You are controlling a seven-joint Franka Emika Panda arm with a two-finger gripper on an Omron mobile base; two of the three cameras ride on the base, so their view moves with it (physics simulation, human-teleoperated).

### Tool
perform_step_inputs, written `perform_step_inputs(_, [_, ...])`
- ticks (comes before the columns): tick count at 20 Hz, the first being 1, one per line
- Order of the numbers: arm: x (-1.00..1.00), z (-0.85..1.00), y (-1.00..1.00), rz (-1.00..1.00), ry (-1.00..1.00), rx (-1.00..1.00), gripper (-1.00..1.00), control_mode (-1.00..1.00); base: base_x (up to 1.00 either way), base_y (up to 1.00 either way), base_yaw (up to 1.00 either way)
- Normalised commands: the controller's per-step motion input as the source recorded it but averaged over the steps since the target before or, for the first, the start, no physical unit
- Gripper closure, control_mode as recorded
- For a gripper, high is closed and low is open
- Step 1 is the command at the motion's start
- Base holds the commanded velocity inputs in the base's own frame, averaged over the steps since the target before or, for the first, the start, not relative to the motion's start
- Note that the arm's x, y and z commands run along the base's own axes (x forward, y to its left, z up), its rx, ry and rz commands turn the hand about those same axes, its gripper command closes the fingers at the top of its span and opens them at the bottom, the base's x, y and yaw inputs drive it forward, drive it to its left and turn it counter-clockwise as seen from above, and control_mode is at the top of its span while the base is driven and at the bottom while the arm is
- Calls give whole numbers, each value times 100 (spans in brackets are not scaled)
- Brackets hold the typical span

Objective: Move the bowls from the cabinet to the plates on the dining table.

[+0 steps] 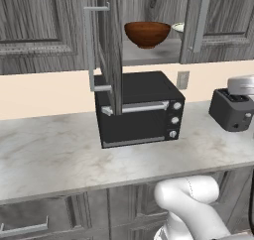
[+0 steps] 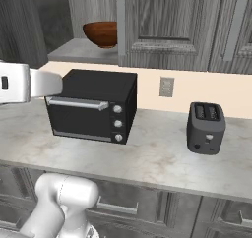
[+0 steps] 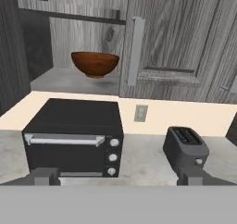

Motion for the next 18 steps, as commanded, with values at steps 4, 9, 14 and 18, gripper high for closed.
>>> perform_step_inputs(4, [15,30,-19,-4,0,0,-100,-100,0,0,0])
perform_step_inputs(9, [6,15,-34,-1,3,0,-100,-100,0,0,0])
perform_step_inputs(14, [34,0,-10,0,12,1,-100,-100,0,0,0])
perform_step_inputs(18, [14,0,0,0,10,6,-100,-100,0,0,0])
